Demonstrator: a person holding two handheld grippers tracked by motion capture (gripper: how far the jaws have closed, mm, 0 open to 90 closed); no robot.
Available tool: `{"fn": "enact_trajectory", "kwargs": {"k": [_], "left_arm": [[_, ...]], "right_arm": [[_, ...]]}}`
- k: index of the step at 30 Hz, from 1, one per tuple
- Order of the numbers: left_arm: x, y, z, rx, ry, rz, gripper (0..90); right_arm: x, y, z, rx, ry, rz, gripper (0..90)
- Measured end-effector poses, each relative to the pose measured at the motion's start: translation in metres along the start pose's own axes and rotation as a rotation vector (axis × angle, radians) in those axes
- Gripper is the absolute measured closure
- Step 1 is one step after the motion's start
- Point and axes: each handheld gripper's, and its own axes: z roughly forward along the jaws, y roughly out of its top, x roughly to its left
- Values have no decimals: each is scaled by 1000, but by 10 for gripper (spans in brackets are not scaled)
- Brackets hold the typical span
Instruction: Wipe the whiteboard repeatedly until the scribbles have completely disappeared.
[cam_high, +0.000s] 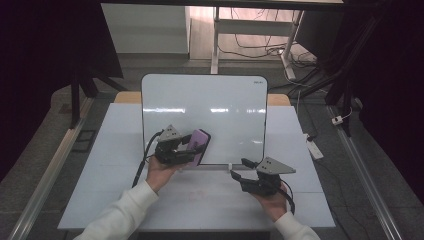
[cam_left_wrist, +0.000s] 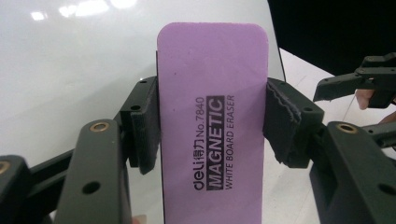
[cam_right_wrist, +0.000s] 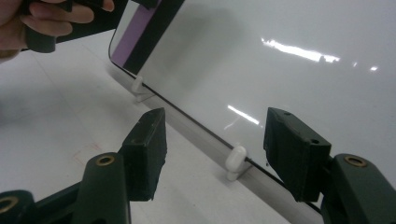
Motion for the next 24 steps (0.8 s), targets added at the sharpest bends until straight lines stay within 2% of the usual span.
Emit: {"fn": "enact_trajectory", "kwargs": {"k": [6, 16, 24], "left_arm": [[-4, 0, 4, -2, -7, 2, 412], [-15, 1, 14, -4, -28, 15, 412], [-20, 0, 18, 0, -49, 16, 412]], "right_arm": [[7, 2, 5, 9, 8, 3, 389], [20, 6, 20, 11, 47, 20, 380], [29, 11, 33, 11, 43, 31, 377]]}}
